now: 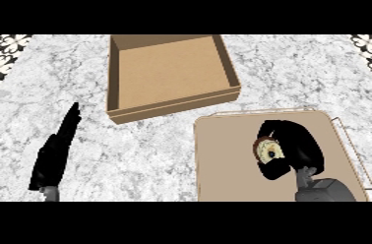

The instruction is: Pick the cupcake from the tray and place it in the cardboard box

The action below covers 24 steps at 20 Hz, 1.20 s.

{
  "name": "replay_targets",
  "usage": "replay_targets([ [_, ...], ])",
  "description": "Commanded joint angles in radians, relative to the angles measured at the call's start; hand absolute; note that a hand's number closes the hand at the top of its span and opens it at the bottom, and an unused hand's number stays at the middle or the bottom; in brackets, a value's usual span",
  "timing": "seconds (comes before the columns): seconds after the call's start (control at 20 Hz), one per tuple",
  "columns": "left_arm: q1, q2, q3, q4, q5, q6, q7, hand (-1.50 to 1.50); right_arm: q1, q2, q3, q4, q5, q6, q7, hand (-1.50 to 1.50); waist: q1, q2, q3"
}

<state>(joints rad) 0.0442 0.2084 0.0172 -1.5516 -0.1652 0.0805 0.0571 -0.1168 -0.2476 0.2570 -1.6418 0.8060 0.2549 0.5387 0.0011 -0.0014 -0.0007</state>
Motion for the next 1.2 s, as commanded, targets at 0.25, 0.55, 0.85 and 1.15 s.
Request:
replay_targets([
  [0.25,-0.088,-0.003,-0.055,-0.013,-0.003,-0.049,0.000,0.00,-0.372,-0.201,0.064,0.147,-0.006,0.131,-0.441,1.50,0.181,0.058,0.005],
  [0.55,-0.125,-0.022,-0.079,-0.003,-0.006,-0.057,0.014,0.00,-0.568,-0.314,-0.005,0.286,-0.049,0.112,-0.745,1.50,0.186,0.069,0.007],
  [0.85,-0.147,-0.031,-0.092,0.006,-0.027,-0.044,0.018,0.00,-0.704,-0.349,-0.095,0.482,-0.169,0.123,-1.034,1.50,0.175,0.068,0.007],
  [1.15,-0.143,-0.031,-0.081,0.023,-0.022,-0.042,0.009,0.00,-0.824,-0.286,-0.196,0.656,-0.374,0.248,-1.267,1.50,0.170,0.060,0.004],
])
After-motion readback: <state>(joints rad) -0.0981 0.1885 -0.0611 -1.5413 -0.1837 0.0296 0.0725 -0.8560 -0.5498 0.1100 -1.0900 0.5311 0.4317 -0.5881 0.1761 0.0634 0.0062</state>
